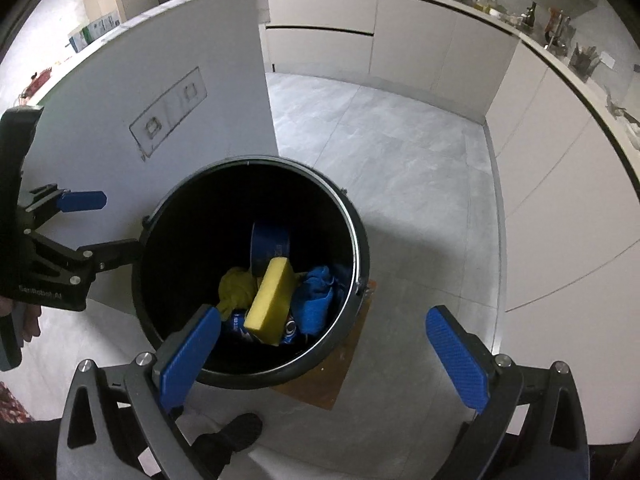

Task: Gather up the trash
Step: 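Move both tools back toward the paper cup and milk carton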

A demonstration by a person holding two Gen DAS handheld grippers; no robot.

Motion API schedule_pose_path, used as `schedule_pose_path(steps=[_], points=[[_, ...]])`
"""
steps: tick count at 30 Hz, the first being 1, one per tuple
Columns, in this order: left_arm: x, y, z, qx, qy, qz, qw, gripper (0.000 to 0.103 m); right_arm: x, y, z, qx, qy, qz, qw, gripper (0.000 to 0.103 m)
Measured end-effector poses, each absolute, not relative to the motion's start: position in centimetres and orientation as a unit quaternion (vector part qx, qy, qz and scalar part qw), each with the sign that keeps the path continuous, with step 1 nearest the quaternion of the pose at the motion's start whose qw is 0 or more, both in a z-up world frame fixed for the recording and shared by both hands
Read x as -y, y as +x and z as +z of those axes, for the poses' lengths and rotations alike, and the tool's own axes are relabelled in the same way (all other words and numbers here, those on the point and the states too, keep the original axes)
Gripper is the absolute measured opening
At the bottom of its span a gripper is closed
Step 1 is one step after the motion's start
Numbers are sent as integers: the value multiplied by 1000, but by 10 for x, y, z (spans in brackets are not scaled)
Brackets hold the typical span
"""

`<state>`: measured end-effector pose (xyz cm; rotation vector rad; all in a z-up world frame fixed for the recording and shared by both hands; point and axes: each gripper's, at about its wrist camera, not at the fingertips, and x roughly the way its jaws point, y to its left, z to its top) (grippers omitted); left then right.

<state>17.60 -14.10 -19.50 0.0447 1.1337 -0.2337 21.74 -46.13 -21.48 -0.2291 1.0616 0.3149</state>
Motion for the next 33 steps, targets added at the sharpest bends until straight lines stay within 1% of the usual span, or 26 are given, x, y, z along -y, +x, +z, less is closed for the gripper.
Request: schedule_pose_path(steps=[8, 18, 26, 33], points=[[134, 163, -151, -499, 15, -108, 859, 99, 458, 199, -176, -469, -105, 141, 866, 103], [120, 142, -110, -463, -5, -112, 879, 99, 447, 181, -126, -430, -94, 142, 887, 103], [76, 132, -65, -424, -32, -81, 902, 100, 408, 176, -76, -382, -82, 162, 906, 103], [31, 125, -45, -396, -47, -48, 916, 100, 355, 180, -46, -348, -86, 188, 914, 103]])
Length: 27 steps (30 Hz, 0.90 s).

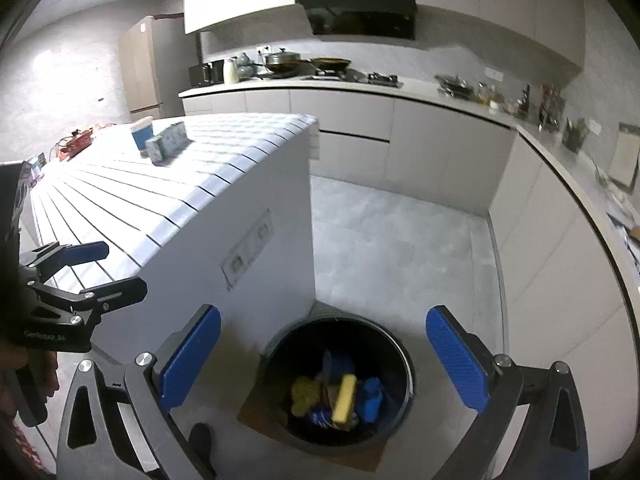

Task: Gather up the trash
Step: 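Move both tools back toward the paper cup and milk carton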

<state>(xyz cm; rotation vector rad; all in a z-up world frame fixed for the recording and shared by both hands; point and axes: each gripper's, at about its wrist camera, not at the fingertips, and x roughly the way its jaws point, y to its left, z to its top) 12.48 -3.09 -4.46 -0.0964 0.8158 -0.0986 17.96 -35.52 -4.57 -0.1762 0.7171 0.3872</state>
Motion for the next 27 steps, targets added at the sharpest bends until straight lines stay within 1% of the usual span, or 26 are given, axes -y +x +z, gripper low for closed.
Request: schedule_pose_path(steps=[12, 17, 27], points=[[-76, 128, -27, -367, -70, 8, 928, 100, 246, 191, -9, -303, -82, 220, 924, 103], [-118, 130, -22, -355, -65, 40, 932, 100, 194, 197, -2, -313, -90, 231, 917, 103], [-226, 154, -26, -340, -106, 90, 930, 100, 92, 227, 1, -318, -87, 264, 906, 103]])
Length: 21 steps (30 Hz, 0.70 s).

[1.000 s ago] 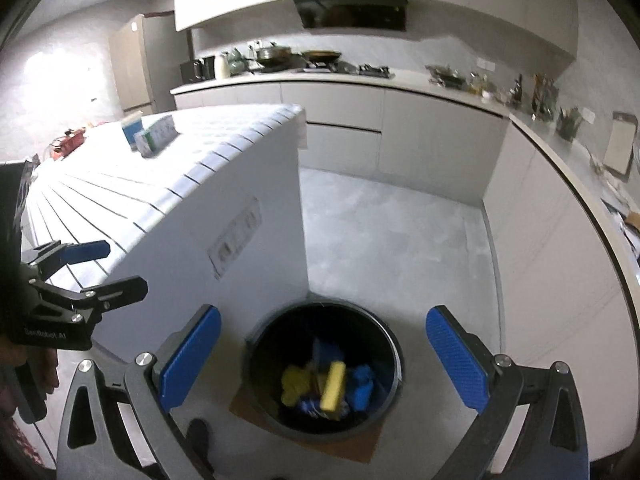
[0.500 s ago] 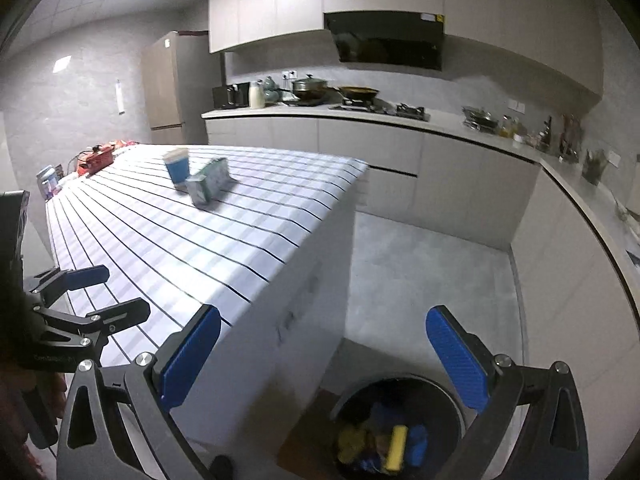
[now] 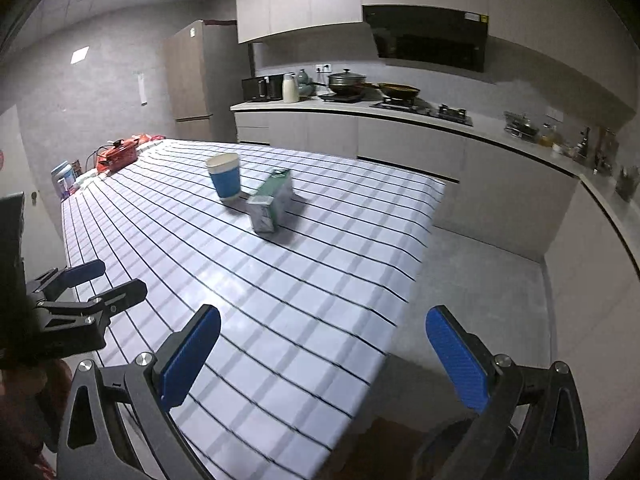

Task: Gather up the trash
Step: 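Move both tools back toward the paper cup and milk carton, then grasp the blue paper cup with the left tool while the right tool grasps the green milk carton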

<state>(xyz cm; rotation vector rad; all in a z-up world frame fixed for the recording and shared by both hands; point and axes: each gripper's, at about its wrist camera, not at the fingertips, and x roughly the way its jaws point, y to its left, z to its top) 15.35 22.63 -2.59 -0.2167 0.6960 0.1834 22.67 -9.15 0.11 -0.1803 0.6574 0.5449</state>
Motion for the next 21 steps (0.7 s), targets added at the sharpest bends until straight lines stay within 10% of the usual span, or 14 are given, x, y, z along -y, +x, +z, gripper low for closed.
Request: schedule_pose_path(steps=[7, 21], points=[[-282, 197, -46, -350, -99, 104, 925, 95, 24, 263, -12, -323, -94, 275, 901, 103], [-333, 292, -80, -379, -89, 73, 918, 91, -104, 386, -73, -388, -93, 295, 868, 59]])
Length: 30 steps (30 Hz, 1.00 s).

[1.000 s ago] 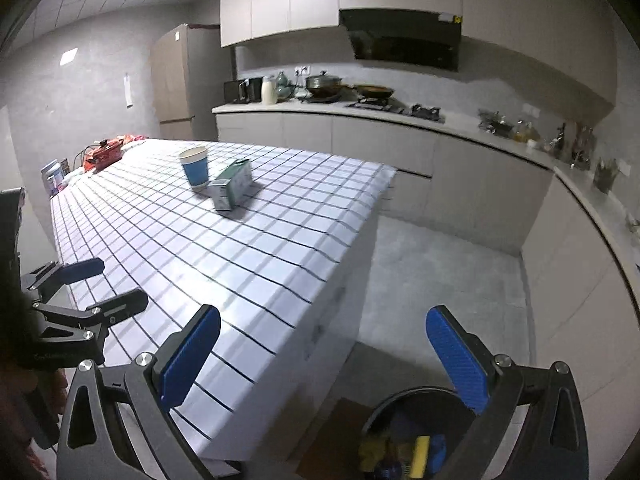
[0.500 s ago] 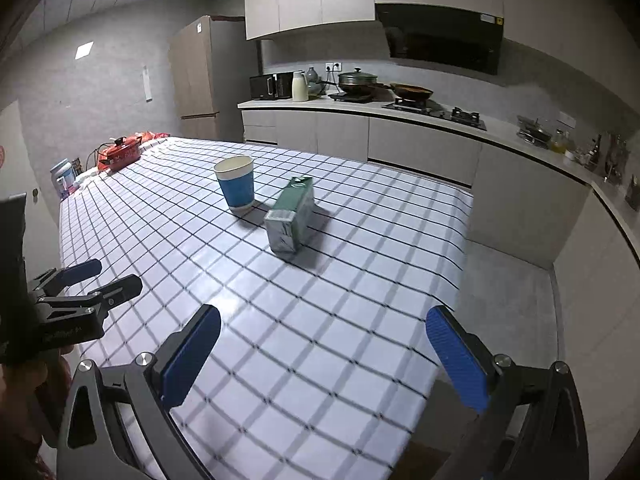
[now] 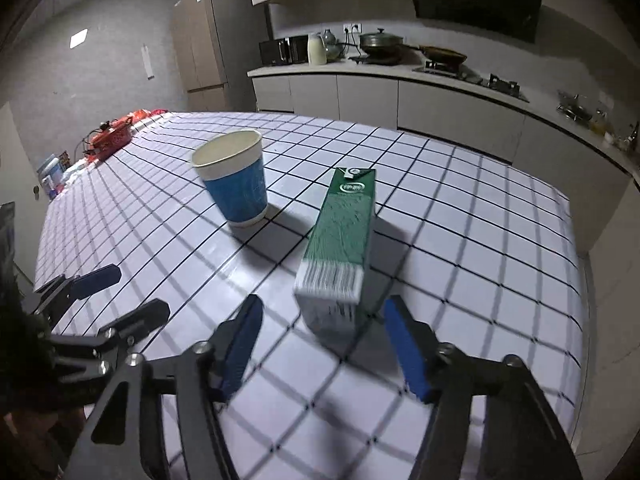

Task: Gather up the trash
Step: 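Grasp the blue paper cup with the left tool while the right tool grasps the green milk carton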

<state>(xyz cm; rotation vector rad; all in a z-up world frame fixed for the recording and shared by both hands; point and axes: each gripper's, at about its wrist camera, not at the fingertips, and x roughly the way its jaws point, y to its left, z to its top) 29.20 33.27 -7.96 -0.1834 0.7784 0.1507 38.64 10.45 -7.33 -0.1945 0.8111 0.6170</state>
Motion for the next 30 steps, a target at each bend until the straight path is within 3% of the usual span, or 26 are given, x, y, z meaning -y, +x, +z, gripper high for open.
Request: schedule_pose_path(steps=[2, 5, 16, 19, 20, 30], points=[[-336, 305, -82, -380, -91, 69, 918, 91, -114, 401, -80, -398, -93, 289, 866, 47], [-338, 329, -86, -383, -92, 61, 917, 91, -122, 423, -85, -404, -92, 280, 866, 45], [-348, 394, -91, -401, -105, 57, 908, 81, -137, 481, -91, -414, -88, 263, 867, 45], [-350, 403, -93, -409, -109, 52, 904, 70, -143, 489, -91, -417, -88, 265, 865, 42], [-349, 405, -94, -413, -110, 48, 903, 60, -145, 490, -91, -417, -89, 267, 864, 42], [-319, 364, -50, -373, -84, 13, 924, 58, -119, 453, -51, -376, -94, 270, 881, 41]])
